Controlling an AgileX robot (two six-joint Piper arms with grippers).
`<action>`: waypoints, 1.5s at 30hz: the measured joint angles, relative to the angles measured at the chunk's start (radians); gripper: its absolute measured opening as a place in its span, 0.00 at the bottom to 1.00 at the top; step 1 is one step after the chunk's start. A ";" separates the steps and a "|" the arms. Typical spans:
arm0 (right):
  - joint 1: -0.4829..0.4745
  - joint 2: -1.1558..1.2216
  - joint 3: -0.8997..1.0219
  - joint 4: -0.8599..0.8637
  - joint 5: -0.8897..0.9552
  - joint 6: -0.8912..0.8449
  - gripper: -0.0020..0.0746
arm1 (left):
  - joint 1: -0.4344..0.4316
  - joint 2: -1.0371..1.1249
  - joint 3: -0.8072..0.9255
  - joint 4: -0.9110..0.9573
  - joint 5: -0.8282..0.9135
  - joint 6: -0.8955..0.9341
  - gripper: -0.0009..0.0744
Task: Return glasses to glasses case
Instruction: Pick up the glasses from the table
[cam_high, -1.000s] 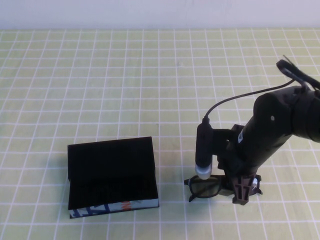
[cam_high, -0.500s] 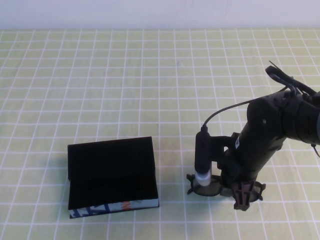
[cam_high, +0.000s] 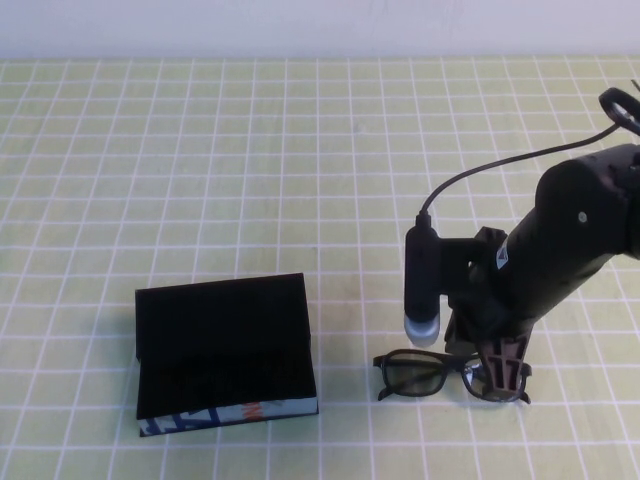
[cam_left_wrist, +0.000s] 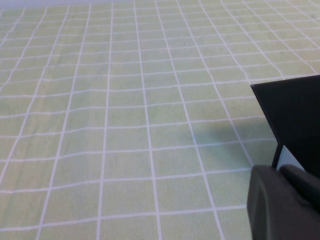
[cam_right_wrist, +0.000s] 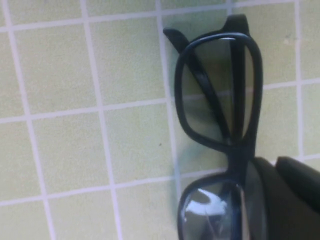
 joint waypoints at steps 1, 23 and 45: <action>0.000 -0.005 0.000 0.000 0.006 0.000 0.03 | 0.000 0.000 0.000 0.000 0.000 0.000 0.01; 0.000 0.110 0.000 0.019 -0.018 0.023 0.43 | 0.000 0.000 0.000 0.000 0.000 -0.004 0.01; 0.002 0.099 -0.040 0.020 0.033 0.025 0.08 | 0.000 0.000 0.000 0.002 0.000 -0.006 0.01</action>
